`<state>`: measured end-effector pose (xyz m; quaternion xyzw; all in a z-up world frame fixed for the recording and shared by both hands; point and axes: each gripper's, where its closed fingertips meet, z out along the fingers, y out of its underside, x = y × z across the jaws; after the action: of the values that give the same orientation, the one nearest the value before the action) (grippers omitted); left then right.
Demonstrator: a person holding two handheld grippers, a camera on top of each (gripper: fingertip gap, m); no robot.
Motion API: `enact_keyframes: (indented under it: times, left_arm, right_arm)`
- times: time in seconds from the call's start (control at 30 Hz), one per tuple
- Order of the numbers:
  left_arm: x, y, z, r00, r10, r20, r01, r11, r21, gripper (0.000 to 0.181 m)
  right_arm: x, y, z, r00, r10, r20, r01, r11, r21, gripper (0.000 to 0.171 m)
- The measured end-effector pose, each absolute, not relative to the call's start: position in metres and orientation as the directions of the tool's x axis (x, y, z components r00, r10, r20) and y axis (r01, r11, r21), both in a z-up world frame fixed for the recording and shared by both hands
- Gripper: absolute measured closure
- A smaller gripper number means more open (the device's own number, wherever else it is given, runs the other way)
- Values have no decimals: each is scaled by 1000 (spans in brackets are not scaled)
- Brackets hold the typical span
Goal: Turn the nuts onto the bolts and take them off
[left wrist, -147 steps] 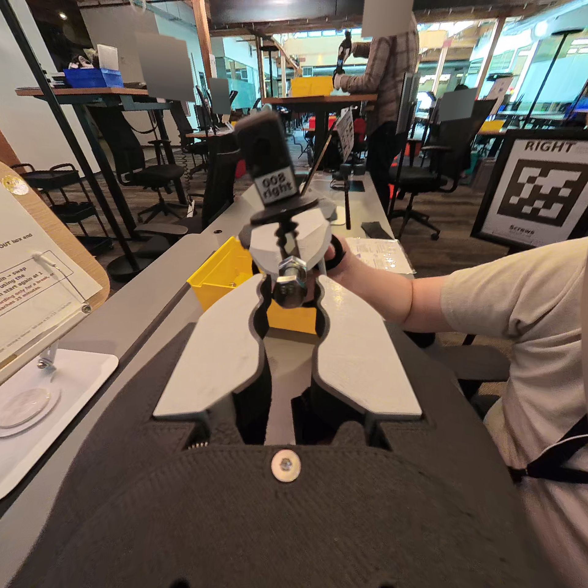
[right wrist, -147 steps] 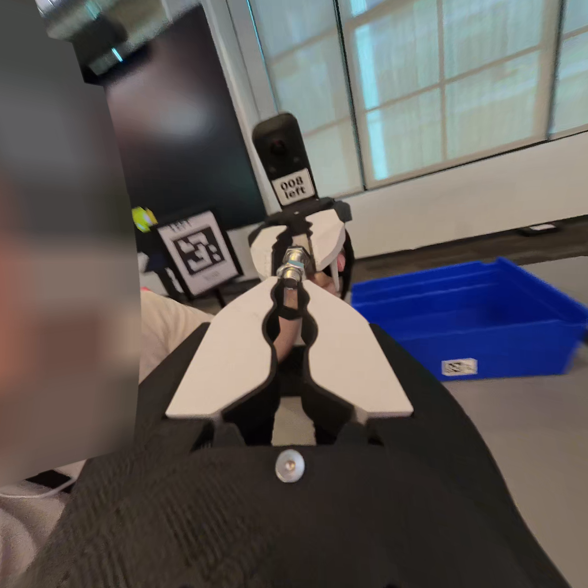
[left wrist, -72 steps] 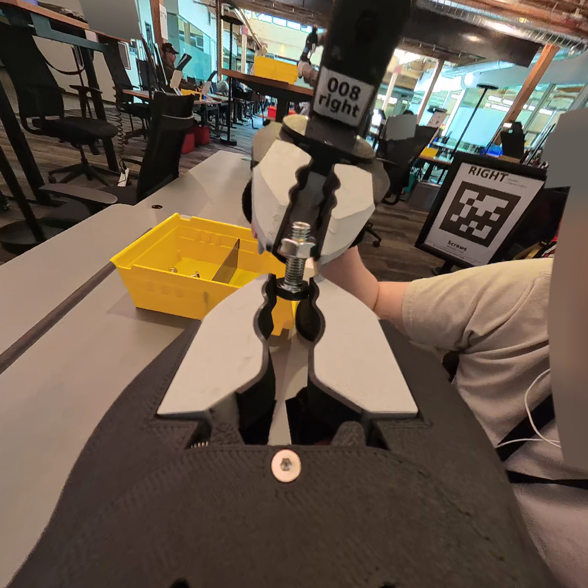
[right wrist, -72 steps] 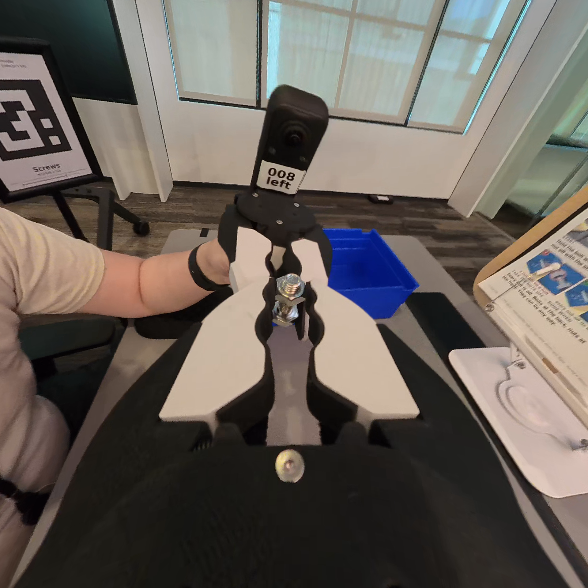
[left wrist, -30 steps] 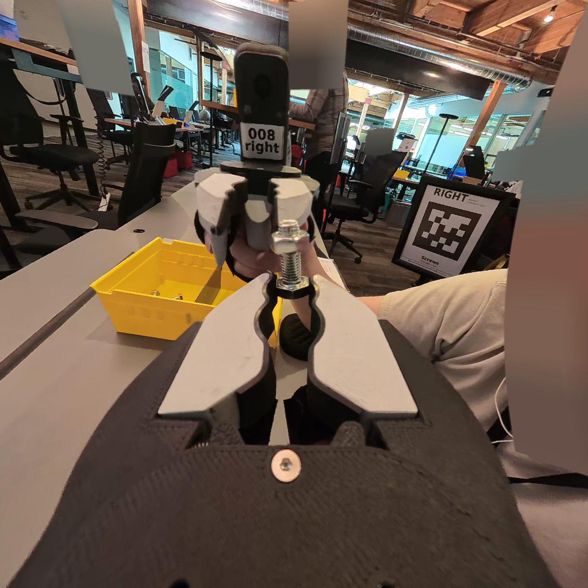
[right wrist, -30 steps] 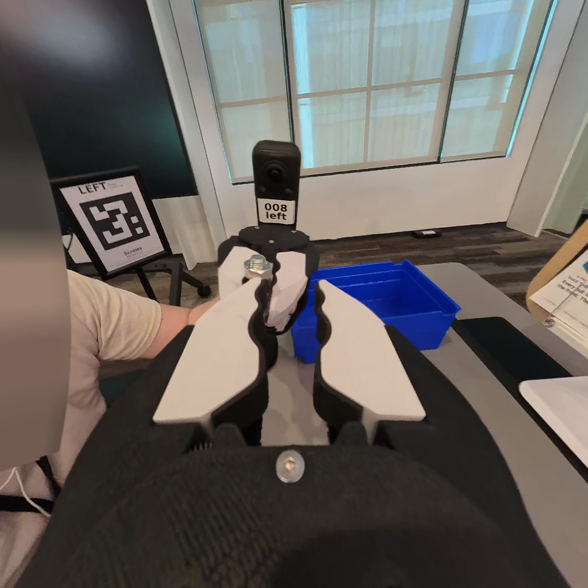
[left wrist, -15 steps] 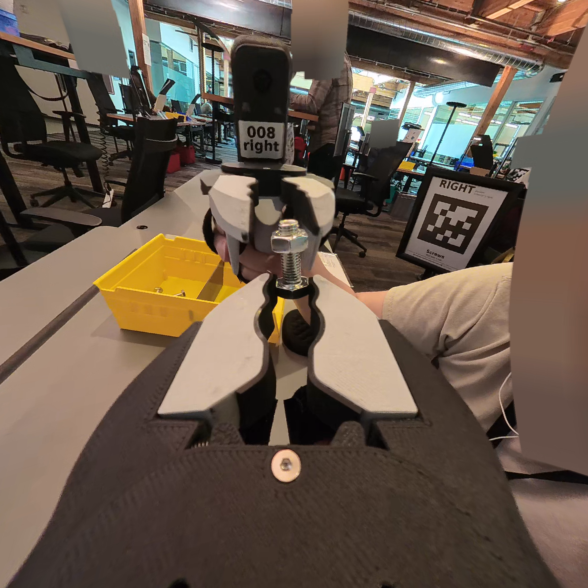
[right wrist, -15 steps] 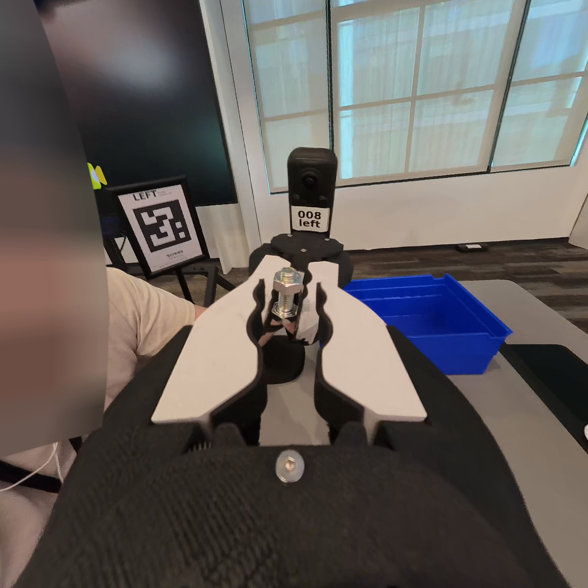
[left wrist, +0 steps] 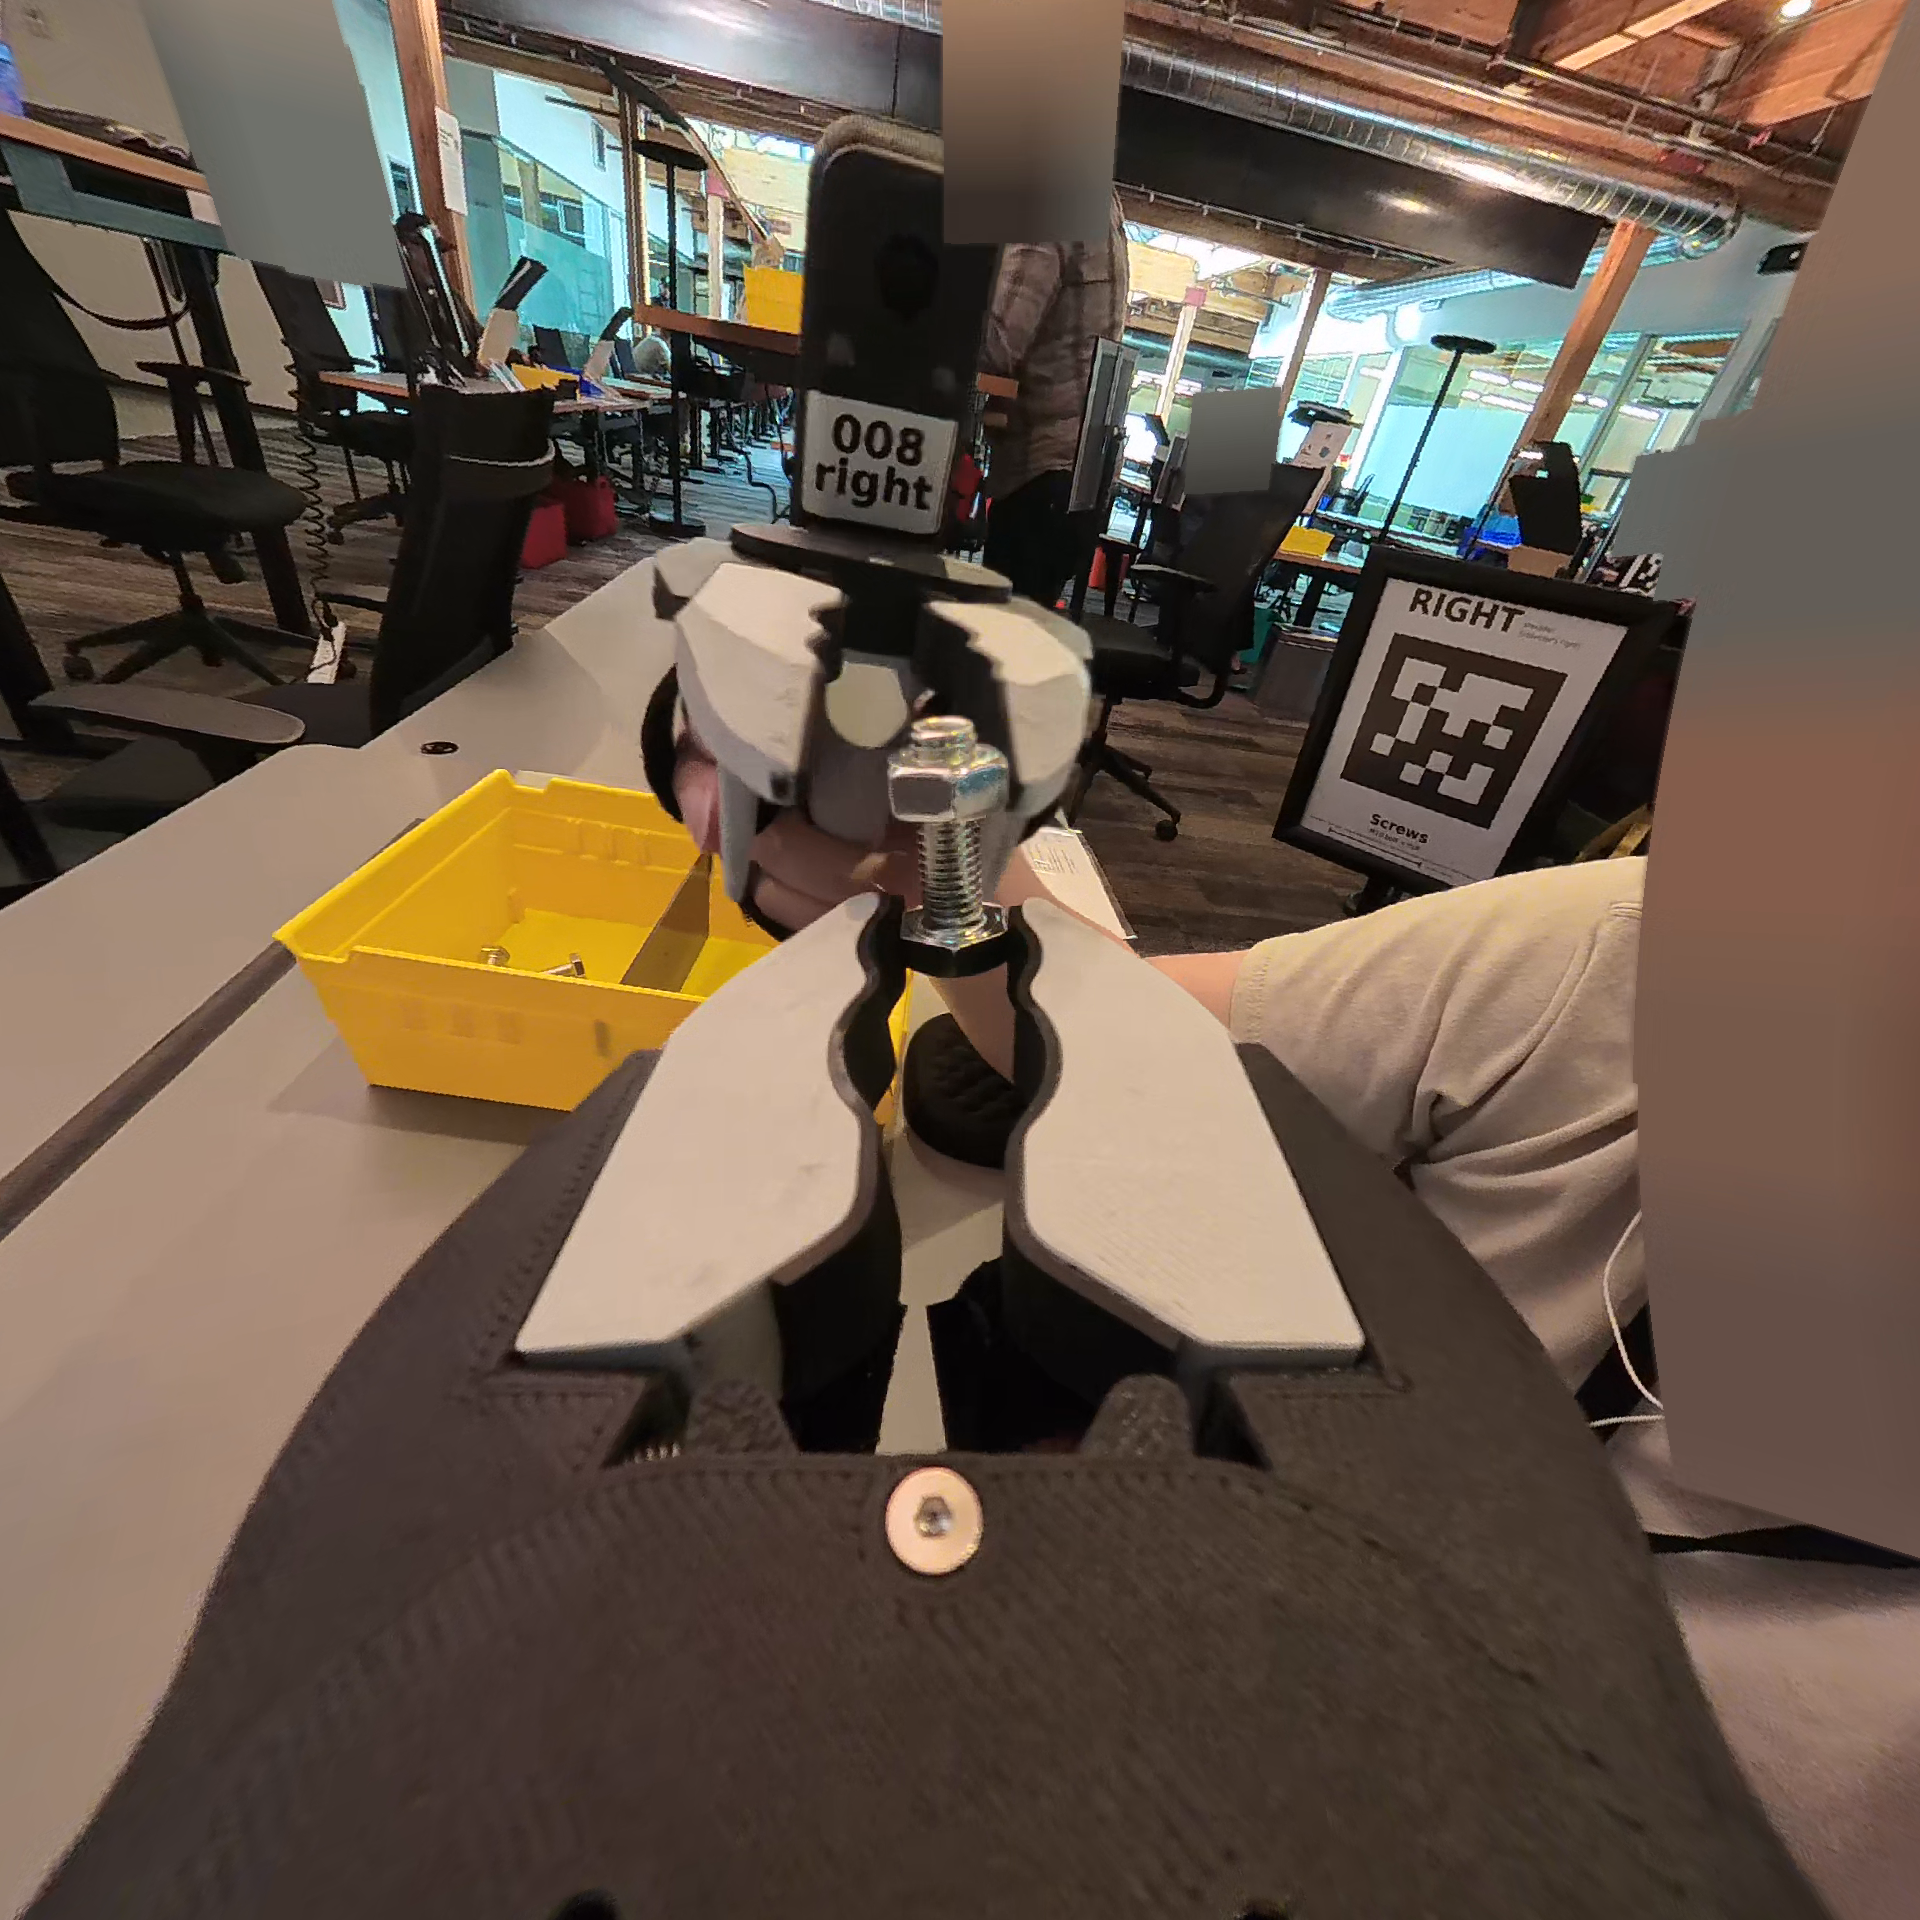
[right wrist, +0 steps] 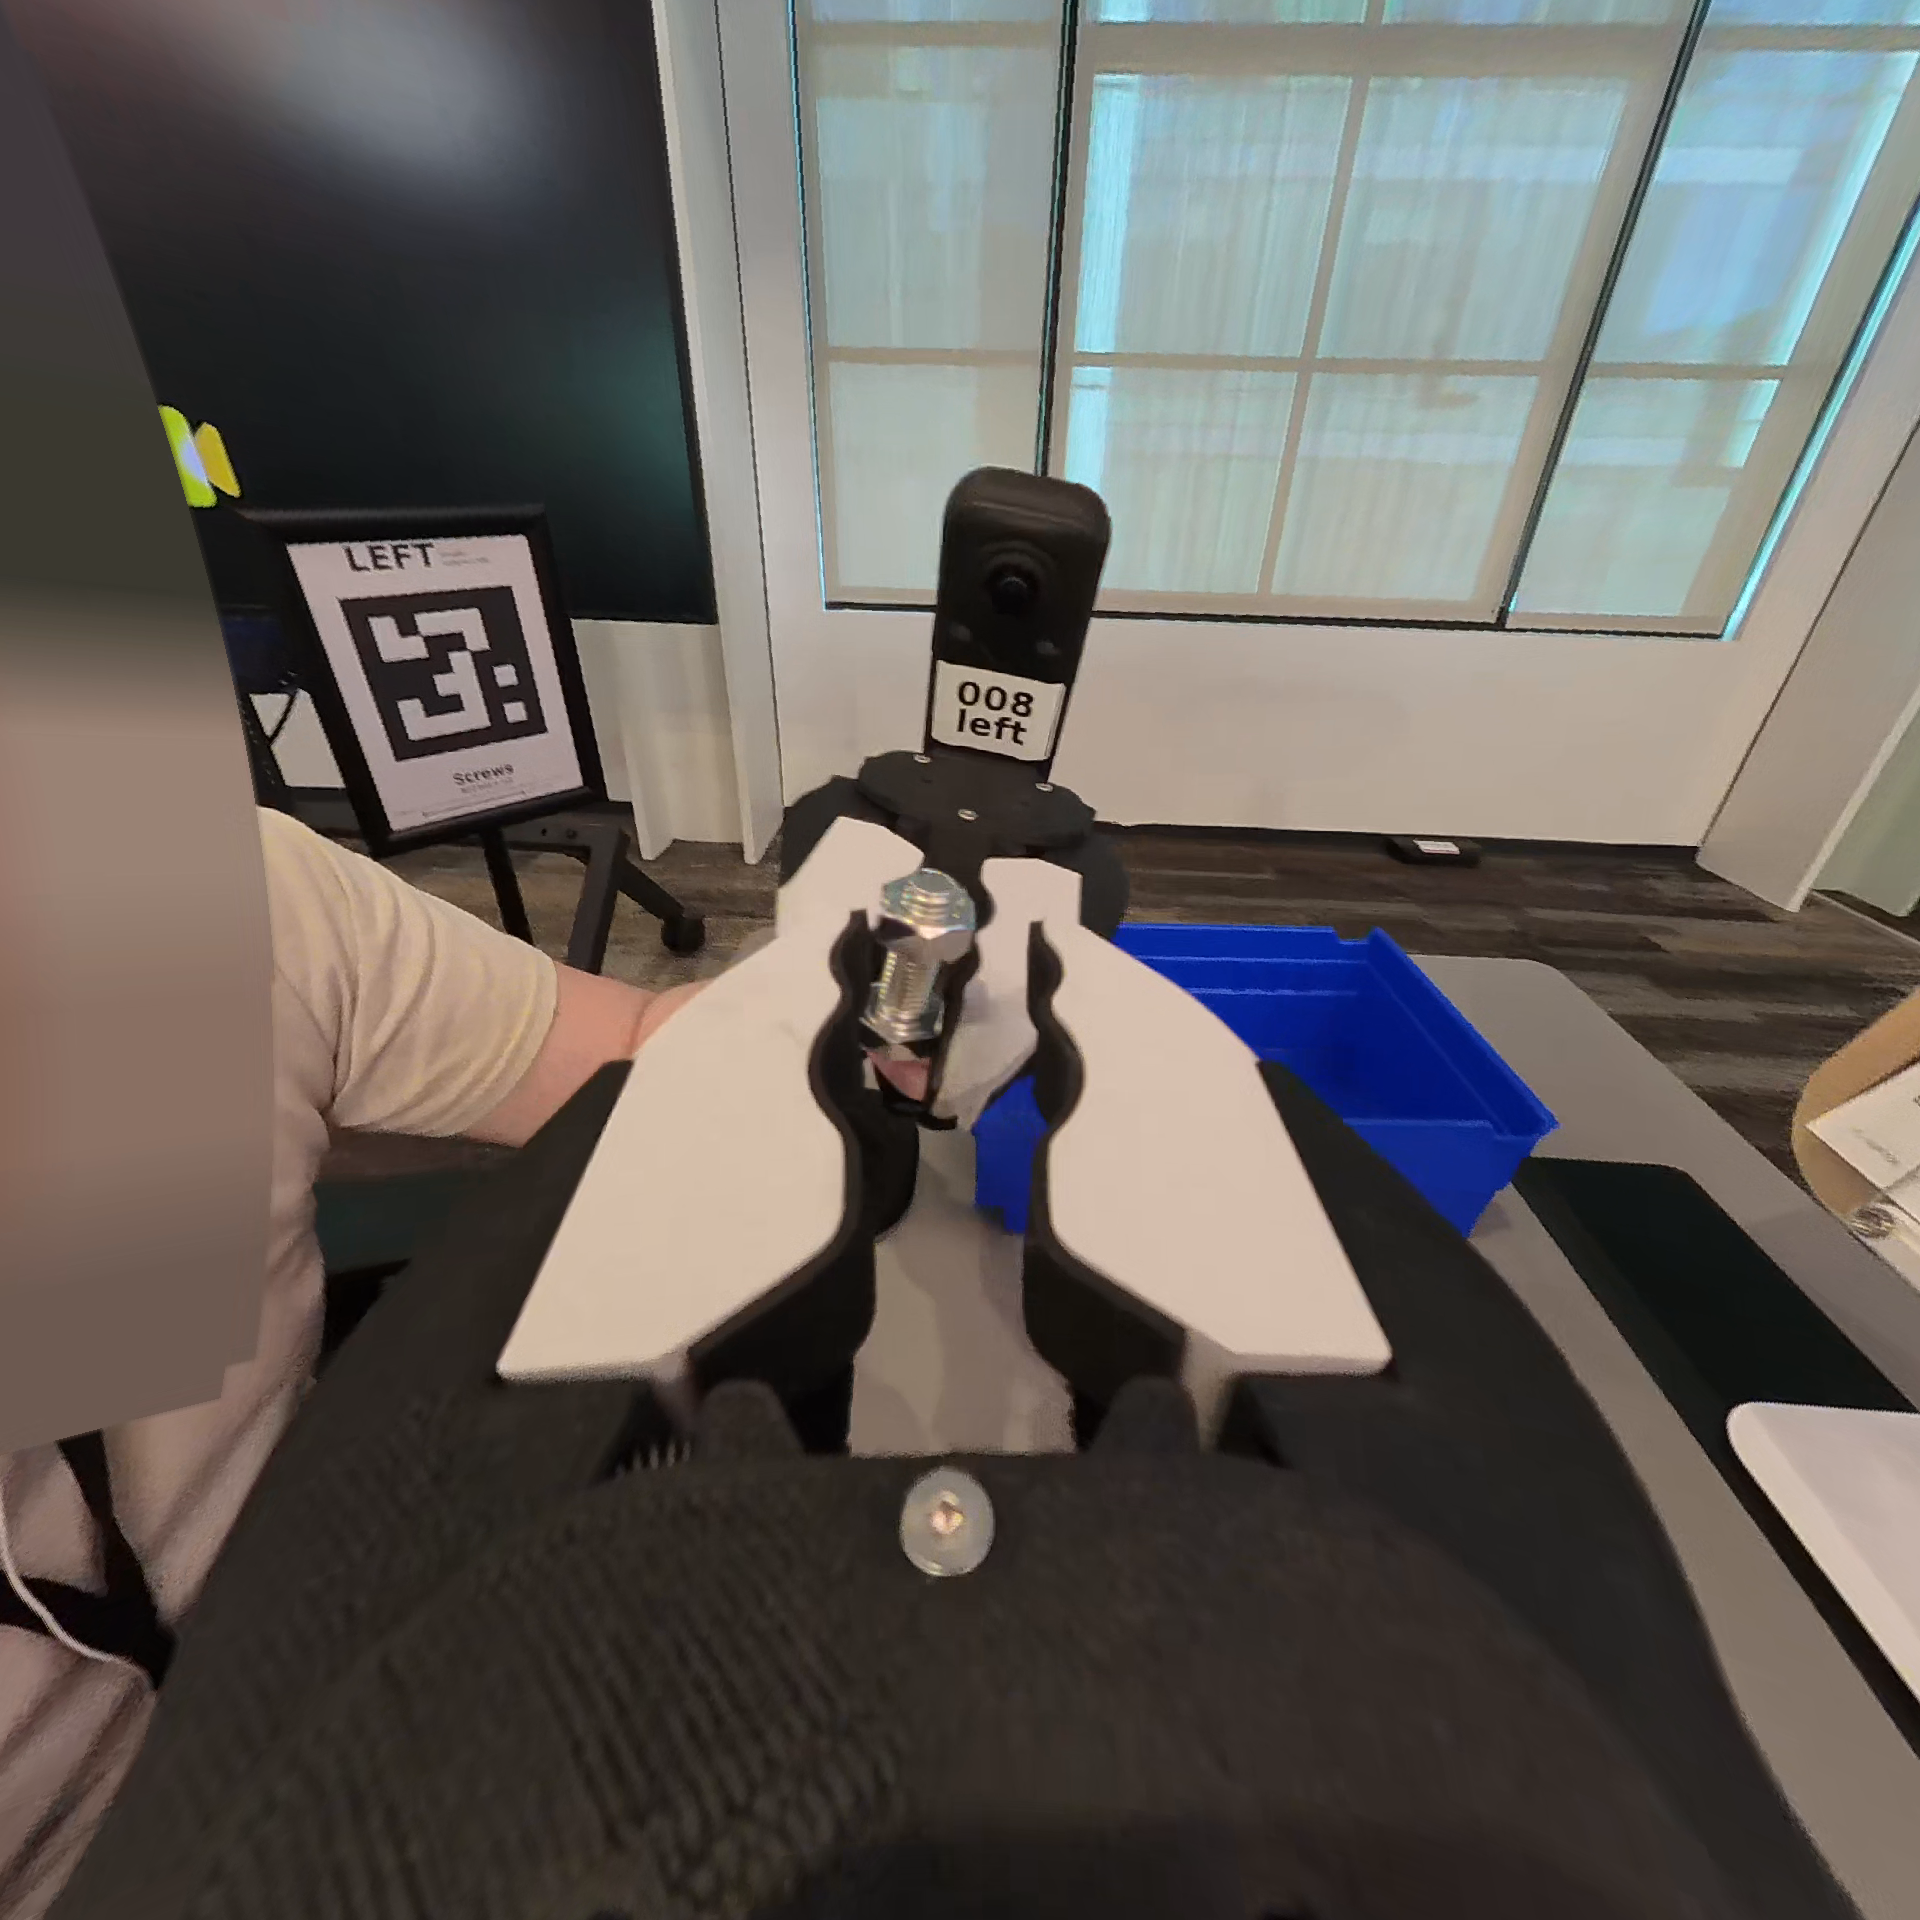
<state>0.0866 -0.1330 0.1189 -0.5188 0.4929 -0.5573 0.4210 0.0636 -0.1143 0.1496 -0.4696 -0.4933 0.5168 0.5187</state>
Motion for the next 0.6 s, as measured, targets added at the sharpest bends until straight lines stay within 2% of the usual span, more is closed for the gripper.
enact_keyframes:
  times: [0.2, 0.37, 0.5, 0.6]
  left_arm:
    - [85, -131, 120, -101, -981, 163, -37, -160, -986, 163]
    - [87, -134, 119, -126, -977, 174, -37, -171, -985, 163]
    - [86, -135, 121, -139, -973, 187, -28, -185, -982, 163]
    - [86, -135, 121, -135, -974, 183, -30, -181, -983, 163]
  right_arm:
    - [76, -108, 156, -51, 998, -27, -128, -33, -991, 146]
    - [62, -118, 148, -54, 998, 18, -74, 14, -997, 144]
    - [74, -103, 153, -68, 995, -79, -124, -87, -988, 145]
    - [72, -114, 157, -109, 991, -73, -136, -88, -987, 144]
